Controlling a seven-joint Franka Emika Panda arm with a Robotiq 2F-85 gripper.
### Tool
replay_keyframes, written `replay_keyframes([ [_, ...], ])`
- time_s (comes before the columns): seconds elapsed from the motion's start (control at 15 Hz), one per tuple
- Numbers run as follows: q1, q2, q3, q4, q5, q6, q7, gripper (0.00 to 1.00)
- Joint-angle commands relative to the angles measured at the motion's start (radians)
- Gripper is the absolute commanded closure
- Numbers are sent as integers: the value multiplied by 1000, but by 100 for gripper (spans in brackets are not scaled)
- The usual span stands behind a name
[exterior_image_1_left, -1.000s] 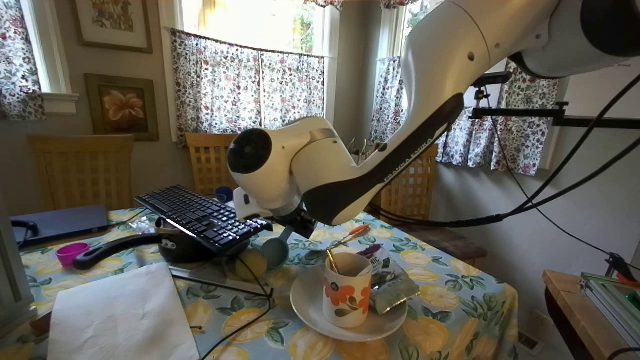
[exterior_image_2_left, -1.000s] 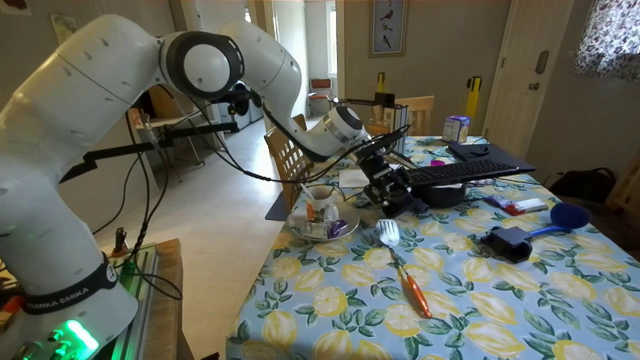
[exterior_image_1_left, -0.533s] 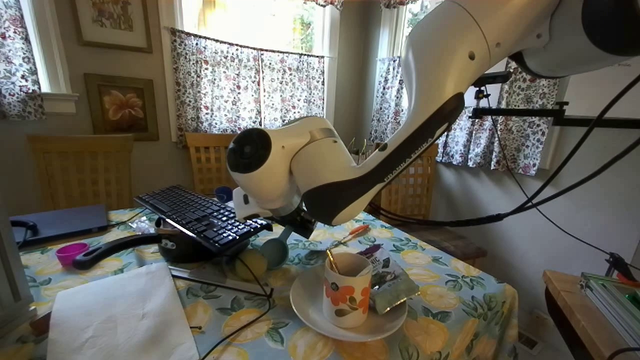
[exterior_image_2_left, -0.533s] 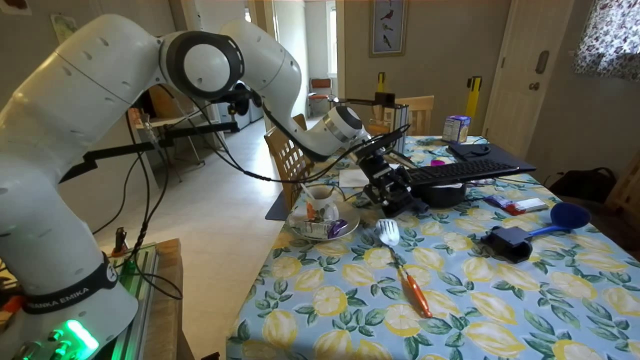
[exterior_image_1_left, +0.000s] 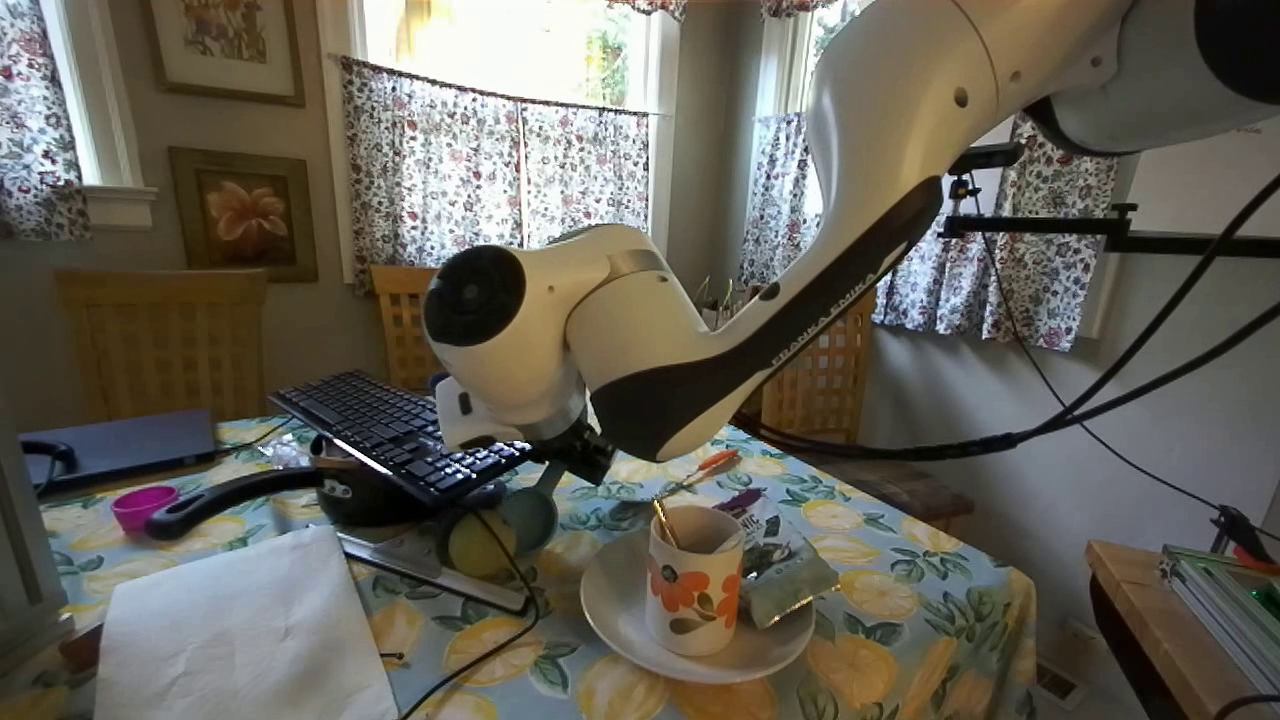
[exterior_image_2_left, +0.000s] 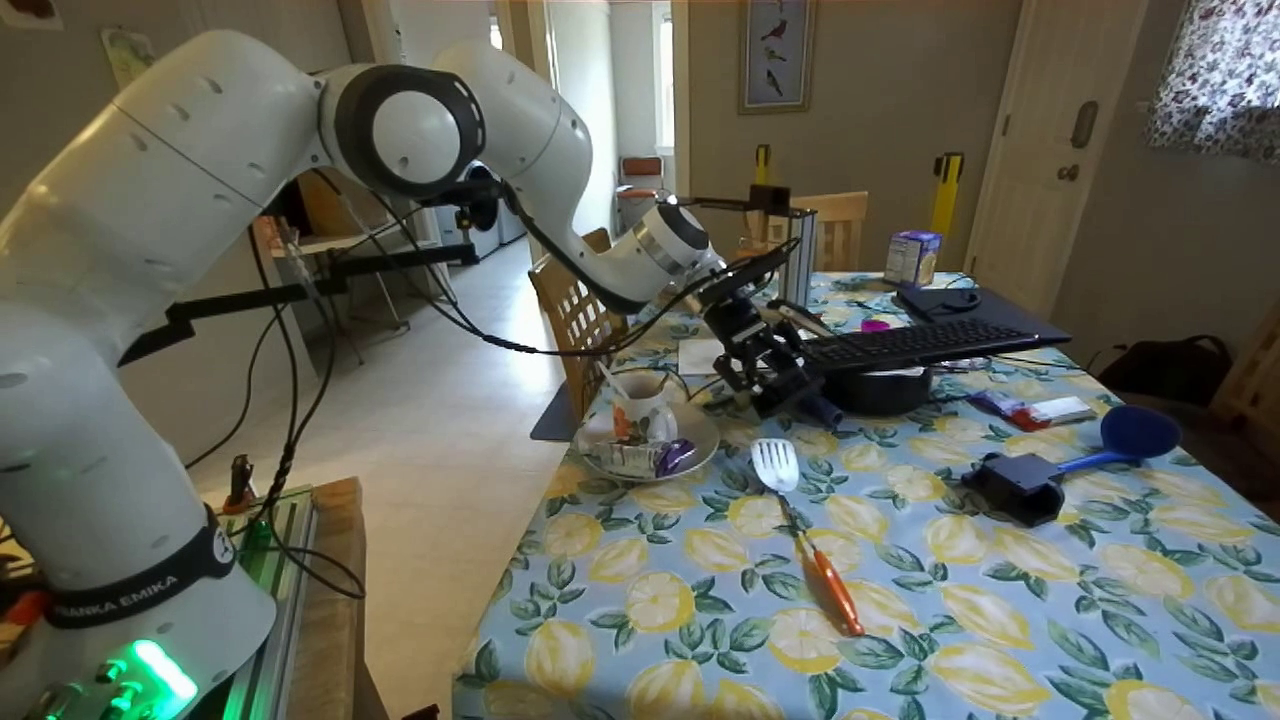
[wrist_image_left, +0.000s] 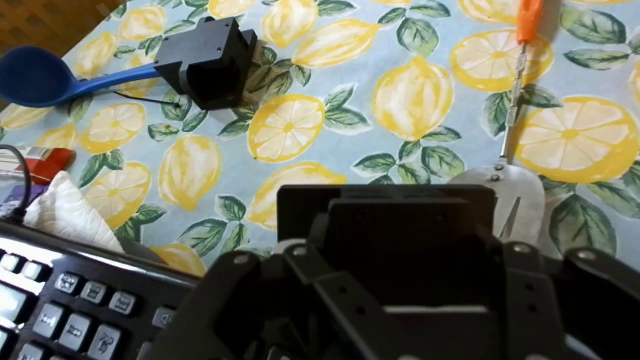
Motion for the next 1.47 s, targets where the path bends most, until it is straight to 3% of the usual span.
replay_keyframes([
  [0.0, 25, 24, 5, 47, -1, -19, -36, 66],
  [0.53, 55, 25, 16, 74, -19, 20, -124, 66],
  [1.0, 64, 40, 20, 108, -4, 56, -95, 66],
  [1.4, 59, 41, 44, 103, 1, 96, -210, 66],
])
